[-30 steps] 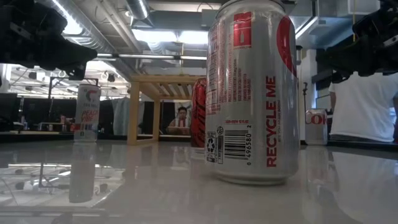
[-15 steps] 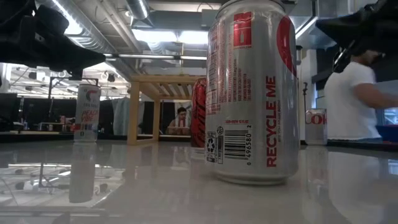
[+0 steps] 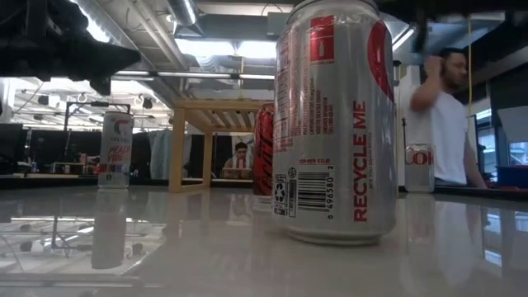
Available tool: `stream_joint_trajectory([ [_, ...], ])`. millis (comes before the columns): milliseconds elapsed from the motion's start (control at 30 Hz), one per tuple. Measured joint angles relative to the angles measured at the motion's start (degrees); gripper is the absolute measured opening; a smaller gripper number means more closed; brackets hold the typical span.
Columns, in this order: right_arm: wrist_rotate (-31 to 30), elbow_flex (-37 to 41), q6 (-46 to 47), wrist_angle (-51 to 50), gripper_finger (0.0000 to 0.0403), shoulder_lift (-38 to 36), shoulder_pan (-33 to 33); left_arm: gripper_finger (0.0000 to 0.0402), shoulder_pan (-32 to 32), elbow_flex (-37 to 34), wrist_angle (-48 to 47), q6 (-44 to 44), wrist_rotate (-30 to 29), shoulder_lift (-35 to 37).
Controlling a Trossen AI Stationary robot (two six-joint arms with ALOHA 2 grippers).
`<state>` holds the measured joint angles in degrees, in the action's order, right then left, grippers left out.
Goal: Place canned beverage on shelf
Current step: Put the top red and black soda can on the shelf
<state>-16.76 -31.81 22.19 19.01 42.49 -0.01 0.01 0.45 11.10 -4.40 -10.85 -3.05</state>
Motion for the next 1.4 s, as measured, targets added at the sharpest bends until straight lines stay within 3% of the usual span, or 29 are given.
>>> stream_joint_trajectory([
  [200,5.8,-17.6,-6.3,-2.7,0.0003,16.8,0.0,0.0,0.0,0.0,5.9,-4.5,-0.5,0.0],
  [367,5.9,-29.7,-7.2,-4.4,0.0003,27.5,0.0,0.0,0.0,0.0,6.7,-7.8,-0.4,0.0],
  [567,7.4,-42.9,-7.5,-21.4,0.0012,38.4,0.1,0.0,0.0,0.0,6.5,-8.8,-0.2,0.0],
  [700,10.2,-51.0,-7.5,-34.0,0.0066,45.2,1.1,0.0,0.0,0.0,6.4,-8.8,-0.2,0.0],
  [867,17.5,-59.4,-7.0,-46.4,0.0179,51.6,1.2,0.0,0.0,0.0,6.3,-8.7,-0.6,0.0],
  [1100,20.4,-61.0,-6.0,-53.0,0.0317,55.2,1.2,0.0,0.0,0.0,6.0,-8.7,-0.6,0.0],
  [1233,19.5,-61.0,-5.8,-55.7,0.0349,56.4,1.2,0.0,0.0,0.0,5.9,-8.6,-0.7,0.0],
  [1400,19.8,-60.8,-6.0,-59.7,0.0349,57.2,1.2,0.0,0.0,0.0,5.3,-8.6,-0.6,0.0],
])
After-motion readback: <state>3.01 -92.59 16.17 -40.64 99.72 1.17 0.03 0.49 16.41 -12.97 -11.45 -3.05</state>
